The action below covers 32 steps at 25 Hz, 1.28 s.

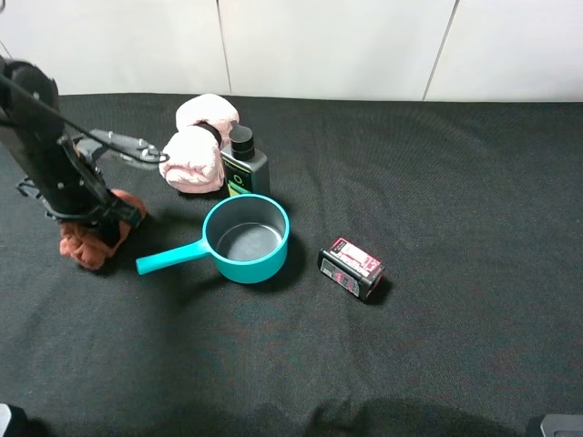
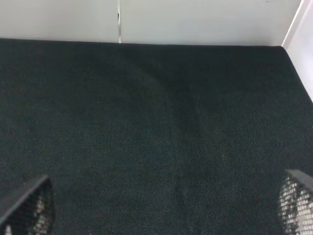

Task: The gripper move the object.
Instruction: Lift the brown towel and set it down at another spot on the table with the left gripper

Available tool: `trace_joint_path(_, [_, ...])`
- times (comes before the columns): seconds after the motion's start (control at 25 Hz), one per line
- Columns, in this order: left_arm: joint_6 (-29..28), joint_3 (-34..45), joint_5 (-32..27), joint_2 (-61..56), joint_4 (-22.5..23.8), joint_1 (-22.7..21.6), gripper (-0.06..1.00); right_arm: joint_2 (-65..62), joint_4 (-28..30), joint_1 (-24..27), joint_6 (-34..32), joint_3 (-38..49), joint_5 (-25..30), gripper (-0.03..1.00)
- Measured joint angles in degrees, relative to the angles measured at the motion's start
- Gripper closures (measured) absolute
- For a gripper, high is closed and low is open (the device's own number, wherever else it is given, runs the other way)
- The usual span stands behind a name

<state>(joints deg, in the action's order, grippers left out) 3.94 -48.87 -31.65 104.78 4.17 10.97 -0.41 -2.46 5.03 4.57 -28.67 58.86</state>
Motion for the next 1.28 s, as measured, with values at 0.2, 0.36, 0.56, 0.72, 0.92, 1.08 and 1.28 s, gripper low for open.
trace_joint_path(0.2, [0.0, -5.9, -5.1, -2.8, -0.1, 0.0, 0.55, 0.0, 0.0, 0.0, 0.0, 0.0, 0.0, 0.27])
trace_joint_path(0.36, [0.0, -12.6, -10.3, -3.3, 0.0, 0.7, 0.55, 0.0, 0.0, 0.0, 0.0, 0.0, 0.0, 0.27])
trace_joint_path(0.56, [-0.1, -21.8, -16.1, -3.3, 0.0, 1.7, 0.55, 0.0, 0.0, 0.0, 0.0, 0.0, 0.0, 0.27])
trace_joint_path(0.72, [-0.1, -28.4, -19.5, -3.3, 0.0, 3.1, 0.55, 0.0, 0.0, 0.0, 0.0, 0.0, 0.0, 0.27])
trace_joint_path(0.92, [-0.1, -34.3, -21.0, -3.3, 0.0, 5.3, 0.55, 0.0, 0.0, 0.0, 0.0, 0.0, 0.0, 0.27])
trace_joint_path(1.08, [-0.2, -37.9, -22.1, -3.3, 0.0, 7.4, 0.55, 0.0, 0.0, 0.0, 0.0, 0.0, 0.0, 0.27])
trace_joint_path(1.28, [-1.6, -43.3, -25.4, -2.1, 0.0, 10.1, 0.55, 0.0, 0.0, 0.0, 0.0, 0.0, 0.0, 0.27])
